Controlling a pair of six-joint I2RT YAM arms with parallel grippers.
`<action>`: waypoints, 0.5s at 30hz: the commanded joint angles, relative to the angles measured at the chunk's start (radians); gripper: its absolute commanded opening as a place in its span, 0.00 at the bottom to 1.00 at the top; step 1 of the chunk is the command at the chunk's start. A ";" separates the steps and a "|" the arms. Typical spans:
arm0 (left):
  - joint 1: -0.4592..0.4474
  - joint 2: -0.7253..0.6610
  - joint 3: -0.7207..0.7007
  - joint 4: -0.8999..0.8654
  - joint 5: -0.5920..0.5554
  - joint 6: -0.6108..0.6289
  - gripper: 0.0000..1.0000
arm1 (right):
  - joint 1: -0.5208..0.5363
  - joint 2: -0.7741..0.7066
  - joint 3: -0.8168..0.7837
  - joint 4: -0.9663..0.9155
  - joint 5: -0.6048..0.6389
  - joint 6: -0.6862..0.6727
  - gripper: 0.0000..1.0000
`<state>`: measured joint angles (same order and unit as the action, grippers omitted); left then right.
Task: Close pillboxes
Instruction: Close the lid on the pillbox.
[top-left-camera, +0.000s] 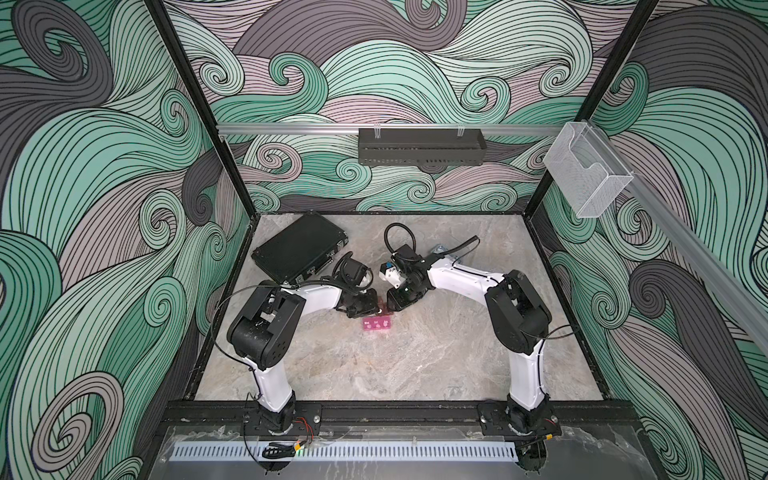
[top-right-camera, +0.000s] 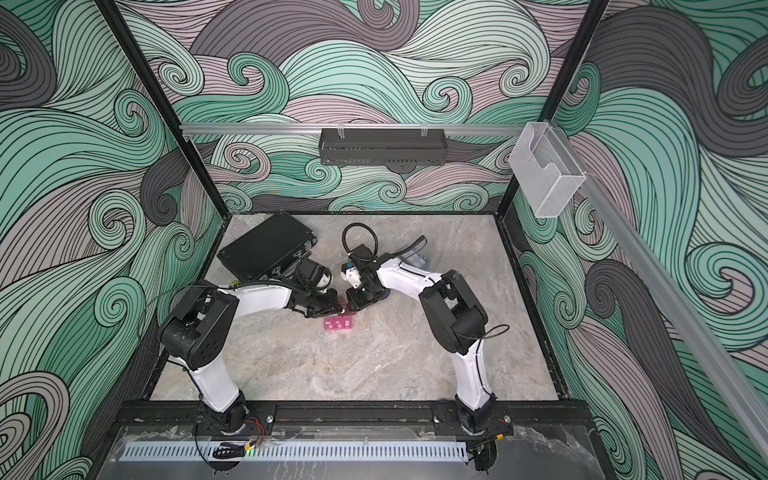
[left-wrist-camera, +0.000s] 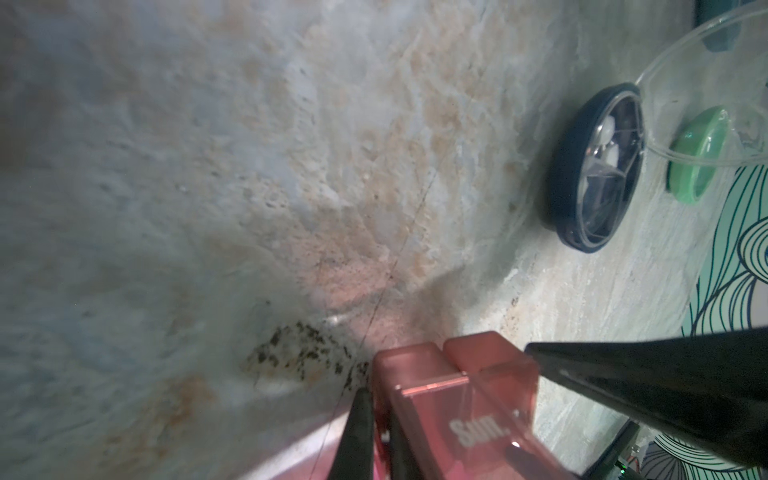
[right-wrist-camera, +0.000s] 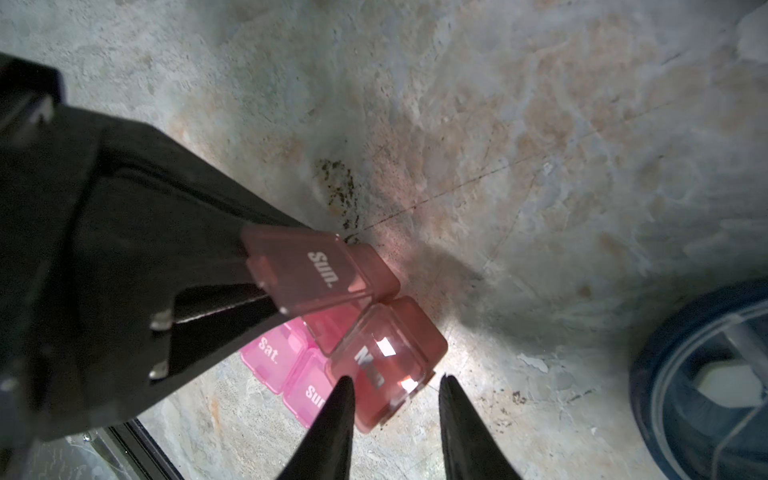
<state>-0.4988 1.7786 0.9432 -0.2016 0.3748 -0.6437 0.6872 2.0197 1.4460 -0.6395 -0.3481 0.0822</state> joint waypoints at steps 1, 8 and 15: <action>-0.007 0.017 0.036 -0.019 -0.016 -0.011 0.09 | 0.002 -0.004 -0.007 0.000 0.010 0.035 0.36; -0.009 0.022 0.040 -0.023 -0.016 -0.005 0.09 | 0.001 0.008 -0.004 0.021 -0.018 0.068 0.35; -0.009 0.022 0.049 -0.035 -0.025 -0.007 0.09 | 0.000 0.020 -0.031 0.035 -0.040 0.091 0.31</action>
<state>-0.5011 1.7897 0.9543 -0.2100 0.3683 -0.6441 0.6861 2.0201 1.4387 -0.6102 -0.3641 0.1547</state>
